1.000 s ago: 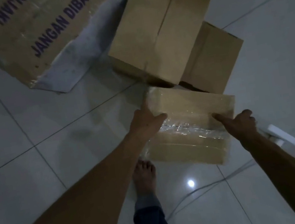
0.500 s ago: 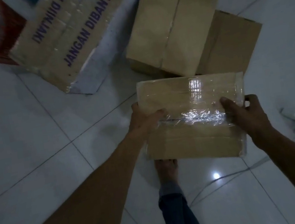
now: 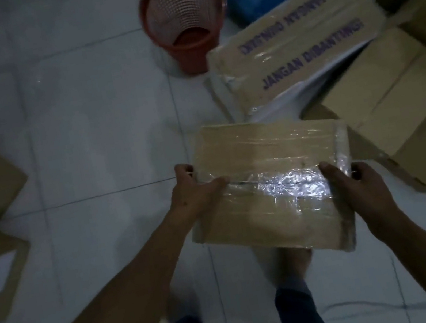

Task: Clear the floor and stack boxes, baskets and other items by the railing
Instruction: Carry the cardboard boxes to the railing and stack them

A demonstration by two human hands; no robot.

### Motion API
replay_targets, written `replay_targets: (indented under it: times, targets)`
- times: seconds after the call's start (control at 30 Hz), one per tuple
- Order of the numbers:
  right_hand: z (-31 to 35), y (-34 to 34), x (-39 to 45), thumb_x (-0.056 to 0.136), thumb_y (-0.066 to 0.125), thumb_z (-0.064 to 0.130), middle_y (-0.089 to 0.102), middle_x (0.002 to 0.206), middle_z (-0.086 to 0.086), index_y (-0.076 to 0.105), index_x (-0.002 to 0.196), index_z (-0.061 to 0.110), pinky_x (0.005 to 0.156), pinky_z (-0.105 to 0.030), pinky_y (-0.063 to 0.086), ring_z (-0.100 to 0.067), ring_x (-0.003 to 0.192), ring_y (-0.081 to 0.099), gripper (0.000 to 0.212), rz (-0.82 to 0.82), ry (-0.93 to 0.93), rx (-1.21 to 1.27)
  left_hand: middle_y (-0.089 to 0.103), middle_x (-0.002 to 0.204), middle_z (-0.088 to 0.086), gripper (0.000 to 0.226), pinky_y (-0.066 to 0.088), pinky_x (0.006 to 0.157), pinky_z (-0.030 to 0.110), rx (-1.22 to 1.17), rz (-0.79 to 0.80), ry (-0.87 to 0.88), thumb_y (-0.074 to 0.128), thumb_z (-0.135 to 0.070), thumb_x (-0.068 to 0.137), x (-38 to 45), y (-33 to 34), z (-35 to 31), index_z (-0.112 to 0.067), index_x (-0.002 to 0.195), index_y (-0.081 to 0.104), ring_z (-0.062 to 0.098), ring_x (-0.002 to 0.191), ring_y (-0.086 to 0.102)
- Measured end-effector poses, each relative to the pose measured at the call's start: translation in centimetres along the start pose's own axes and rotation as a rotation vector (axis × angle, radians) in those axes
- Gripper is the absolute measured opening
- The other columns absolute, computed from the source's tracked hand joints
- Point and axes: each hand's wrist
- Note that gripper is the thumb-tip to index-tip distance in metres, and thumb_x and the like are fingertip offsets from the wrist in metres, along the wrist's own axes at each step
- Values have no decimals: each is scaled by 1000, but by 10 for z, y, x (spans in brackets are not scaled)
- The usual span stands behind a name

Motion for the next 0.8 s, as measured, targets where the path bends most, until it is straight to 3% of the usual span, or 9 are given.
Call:
replay_targets:
  times: [0.1,0.23,0.33,0.43,0.53,0.67,0.8]
  targets:
    - [39,59,-28,70,67,78,67,100,1,62,111,22,87,-51,55,-24,92,66,70,47,-89,-87,57,100,-12,76,56,89,39,-70,-67,-1,87,-48,66,2,-72,42,-23,119,39,10,90,62]
    - [89,145,-74,86,67,57,57,113,-3,53,131,11,94,-47,51,-27,104,58,67,131,-181,-164,59,110,-9,83,57,90,44,-174,-88,-37,84,-60,53,3,-167,108,-29,118,41,17,99,63]
    - [116,215,-110,81,67,62,60,120,-7,51,132,12,93,-53,53,-29,105,62,73,187,-217,-195,58,119,-7,76,54,78,31,-254,-116,-25,88,-53,62,-1,-240,160,-35,121,44,7,95,59]
    - [137,283,-139,79,71,59,61,115,-8,52,126,13,87,-54,57,-29,98,65,68,241,-221,-199,58,121,0,90,50,67,26,-247,-160,-25,84,-59,51,0,-306,205,-30,128,48,9,94,59]
    - [156,353,-163,83,73,49,61,116,-8,51,125,13,85,-54,58,-29,98,65,59,302,-247,-220,60,109,4,98,53,73,32,-241,-235,-69,84,-64,45,9,-360,244,-30,130,50,17,90,60]
    - [177,437,-179,86,73,45,62,116,-7,50,124,14,83,-53,59,-29,99,67,55,355,-250,-268,61,109,6,87,55,78,37,-258,-289,-121,90,-50,61,34,-416,291,-26,135,50,24,93,61]
    - [194,507,-179,87,72,46,61,120,-6,48,130,12,89,-50,57,-27,104,64,60,412,-244,-312,65,116,4,110,58,87,48,-299,-274,-96,82,-72,31,68,-464,325,-23,127,59,28,104,65]
Point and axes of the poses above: each hand's wrist, its own x-axis towards the middle knuckle, its own y-axis out of the palm, z = x × y
